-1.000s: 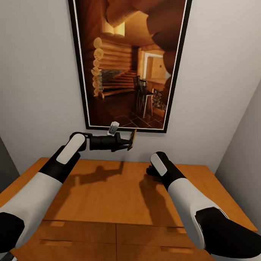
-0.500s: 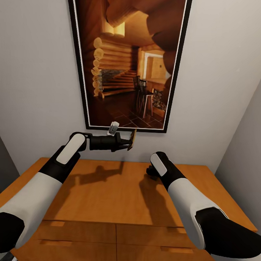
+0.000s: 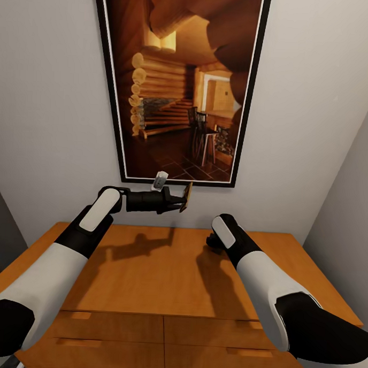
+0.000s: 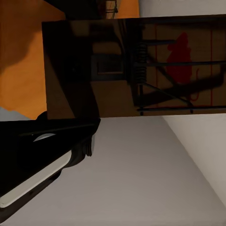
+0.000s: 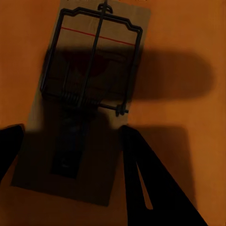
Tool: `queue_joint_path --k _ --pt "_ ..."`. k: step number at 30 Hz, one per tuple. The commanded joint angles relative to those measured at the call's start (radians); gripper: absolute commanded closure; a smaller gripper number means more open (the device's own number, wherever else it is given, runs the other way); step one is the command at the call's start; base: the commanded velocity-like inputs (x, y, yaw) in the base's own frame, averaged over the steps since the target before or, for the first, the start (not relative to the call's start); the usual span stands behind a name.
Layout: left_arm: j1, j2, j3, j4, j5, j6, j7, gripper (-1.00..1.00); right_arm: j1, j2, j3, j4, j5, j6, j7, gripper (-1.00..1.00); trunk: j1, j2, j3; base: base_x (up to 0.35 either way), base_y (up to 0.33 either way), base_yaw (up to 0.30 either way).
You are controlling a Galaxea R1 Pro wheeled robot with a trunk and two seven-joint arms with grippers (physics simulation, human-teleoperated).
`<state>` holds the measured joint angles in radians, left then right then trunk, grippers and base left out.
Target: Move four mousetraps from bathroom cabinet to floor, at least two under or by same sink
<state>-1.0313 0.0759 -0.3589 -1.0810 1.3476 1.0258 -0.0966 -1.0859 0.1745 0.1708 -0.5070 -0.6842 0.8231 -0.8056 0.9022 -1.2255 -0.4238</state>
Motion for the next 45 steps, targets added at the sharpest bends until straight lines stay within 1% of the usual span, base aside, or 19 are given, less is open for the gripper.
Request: queue_joint_path --k 1,23,45 --pt "-0.001 0.001 -0.002 0.000 -0.012 0.000 -0.011 1.00 0.000 0.000 0.003 0.027 -0.017 -0.001 -0.010 1.00 0.000 0.000 -0.001 0.000 0.000 0.000" --pt "-0.001 0.001 -0.002 0.001 -0.012 0.000 -0.011 1.00 0.000 0.000 0.003 0.027 -0.017 -0.001 -0.010 1.00 0.000 0.000 -0.001 0.000 0.000 0.000" --pt "-0.001 0.001 -0.002 0.003 -0.012 0.000 -0.011 1.00 0.000 0.000 0.006 0.027 -0.017 -0.005 -0.006 1.00 -0.084 0.154 0.068 0.000 0.000 0.000"
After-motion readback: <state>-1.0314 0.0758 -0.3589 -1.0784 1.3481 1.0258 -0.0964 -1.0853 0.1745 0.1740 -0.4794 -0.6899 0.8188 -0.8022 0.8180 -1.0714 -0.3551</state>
